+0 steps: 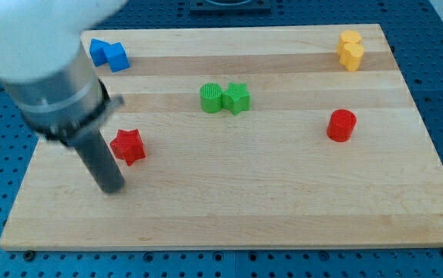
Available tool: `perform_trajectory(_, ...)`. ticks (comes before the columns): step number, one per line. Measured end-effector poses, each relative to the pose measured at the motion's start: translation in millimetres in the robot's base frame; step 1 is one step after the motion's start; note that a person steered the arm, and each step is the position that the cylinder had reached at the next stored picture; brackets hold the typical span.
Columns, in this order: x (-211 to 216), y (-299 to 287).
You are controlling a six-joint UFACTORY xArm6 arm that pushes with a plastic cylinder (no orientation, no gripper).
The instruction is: Slide the red star vertically below the blue triangle
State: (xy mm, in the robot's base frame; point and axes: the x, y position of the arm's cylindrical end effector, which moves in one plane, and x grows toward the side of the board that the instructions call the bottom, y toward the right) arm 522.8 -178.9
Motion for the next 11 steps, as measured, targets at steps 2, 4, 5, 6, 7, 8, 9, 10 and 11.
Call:
perform_trajectory(2,0,-3)
perform_trajectory(4,7,41)
perform_trajectory(5,-43,32)
perform_trajectory(6,-91,2)
perform_trajectory(7,-92,-10)
perform_trajectory(8,-92,-8)
perform_trajectory(9,-101,37)
perform_trajectory(10,-109,29)
perform_trajectory(11,-126,3)
